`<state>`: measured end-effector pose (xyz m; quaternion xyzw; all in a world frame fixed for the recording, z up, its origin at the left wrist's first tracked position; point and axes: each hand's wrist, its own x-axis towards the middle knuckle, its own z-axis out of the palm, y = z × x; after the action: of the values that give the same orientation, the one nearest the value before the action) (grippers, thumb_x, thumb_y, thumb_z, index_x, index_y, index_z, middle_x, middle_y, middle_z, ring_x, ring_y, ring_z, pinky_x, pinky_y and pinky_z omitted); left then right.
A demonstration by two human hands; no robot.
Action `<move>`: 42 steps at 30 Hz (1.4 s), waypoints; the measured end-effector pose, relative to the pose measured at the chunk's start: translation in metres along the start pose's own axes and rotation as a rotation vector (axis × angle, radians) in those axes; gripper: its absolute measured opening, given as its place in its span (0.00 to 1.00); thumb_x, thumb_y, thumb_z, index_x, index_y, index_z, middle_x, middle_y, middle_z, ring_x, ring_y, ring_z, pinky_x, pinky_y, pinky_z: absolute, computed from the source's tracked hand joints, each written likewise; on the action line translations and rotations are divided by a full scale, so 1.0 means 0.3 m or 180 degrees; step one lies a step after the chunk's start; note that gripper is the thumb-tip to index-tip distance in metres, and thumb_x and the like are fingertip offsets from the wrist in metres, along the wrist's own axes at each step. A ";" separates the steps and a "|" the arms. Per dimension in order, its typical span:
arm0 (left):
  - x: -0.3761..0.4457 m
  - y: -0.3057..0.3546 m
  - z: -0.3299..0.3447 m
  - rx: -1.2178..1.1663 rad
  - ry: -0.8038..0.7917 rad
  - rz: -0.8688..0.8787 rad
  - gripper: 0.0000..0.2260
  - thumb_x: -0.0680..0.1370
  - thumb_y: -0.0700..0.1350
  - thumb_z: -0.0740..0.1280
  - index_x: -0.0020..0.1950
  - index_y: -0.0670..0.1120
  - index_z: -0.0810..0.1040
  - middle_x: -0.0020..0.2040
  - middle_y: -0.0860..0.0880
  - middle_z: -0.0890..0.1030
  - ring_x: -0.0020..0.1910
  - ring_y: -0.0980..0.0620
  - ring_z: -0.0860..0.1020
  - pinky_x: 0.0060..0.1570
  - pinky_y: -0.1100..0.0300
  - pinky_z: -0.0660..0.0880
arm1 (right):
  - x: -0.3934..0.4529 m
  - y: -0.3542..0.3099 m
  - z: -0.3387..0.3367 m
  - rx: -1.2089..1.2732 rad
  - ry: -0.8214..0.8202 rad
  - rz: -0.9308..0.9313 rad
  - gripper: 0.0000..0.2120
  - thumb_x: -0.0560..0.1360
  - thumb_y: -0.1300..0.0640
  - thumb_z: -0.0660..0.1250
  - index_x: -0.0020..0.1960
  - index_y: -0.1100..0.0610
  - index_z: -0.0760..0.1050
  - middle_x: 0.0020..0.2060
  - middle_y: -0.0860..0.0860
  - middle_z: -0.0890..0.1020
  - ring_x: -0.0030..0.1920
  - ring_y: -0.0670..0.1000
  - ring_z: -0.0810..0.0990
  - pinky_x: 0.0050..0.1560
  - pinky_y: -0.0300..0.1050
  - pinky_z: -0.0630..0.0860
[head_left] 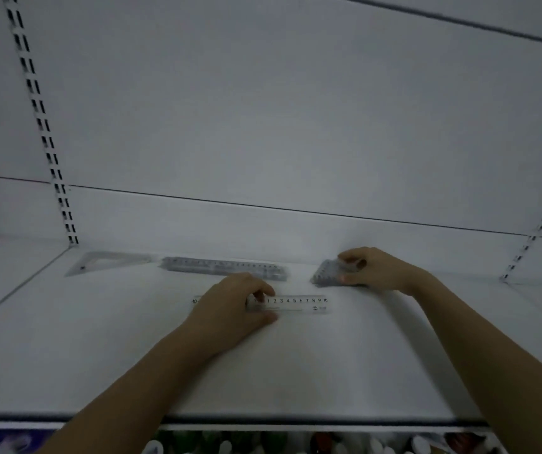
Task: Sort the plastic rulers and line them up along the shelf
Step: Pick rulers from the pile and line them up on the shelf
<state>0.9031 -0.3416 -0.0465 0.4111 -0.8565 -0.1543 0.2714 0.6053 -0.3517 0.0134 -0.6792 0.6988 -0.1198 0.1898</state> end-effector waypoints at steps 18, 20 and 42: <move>0.074 -0.087 -0.212 0.0273 0.0321 -0.0761 0.13 0.76 0.50 0.70 0.59 0.50 0.79 0.54 0.51 0.78 0.48 0.54 0.75 0.51 0.59 0.72 | -0.244 -0.203 0.242 0.0419 0.0397 -0.0841 0.16 0.79 0.45 0.62 0.66 0.46 0.72 0.64 0.42 0.74 0.63 0.43 0.72 0.63 0.38 0.67; 0.115 -0.095 -0.213 0.0476 0.0091 -0.0698 0.14 0.76 0.50 0.70 0.60 0.49 0.79 0.56 0.50 0.78 0.49 0.53 0.75 0.53 0.58 0.72 | -0.274 -0.216 0.279 0.0185 0.0124 -0.0772 0.22 0.79 0.42 0.60 0.72 0.45 0.66 0.71 0.42 0.67 0.71 0.44 0.64 0.69 0.40 0.59; 0.191 -0.161 -0.192 0.0208 -0.0544 -0.0183 0.18 0.75 0.52 0.70 0.64 0.50 0.77 0.61 0.50 0.77 0.53 0.55 0.73 0.56 0.61 0.70 | -0.317 -0.244 0.344 -0.0020 0.0521 -0.0444 0.23 0.78 0.39 0.59 0.72 0.39 0.66 0.73 0.36 0.64 0.73 0.39 0.59 0.71 0.36 0.53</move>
<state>0.9375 -0.4188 -0.0043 0.4295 -0.8689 -0.1686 0.1792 0.7160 -0.2514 -0.0385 -0.7147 0.6633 -0.1857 0.1212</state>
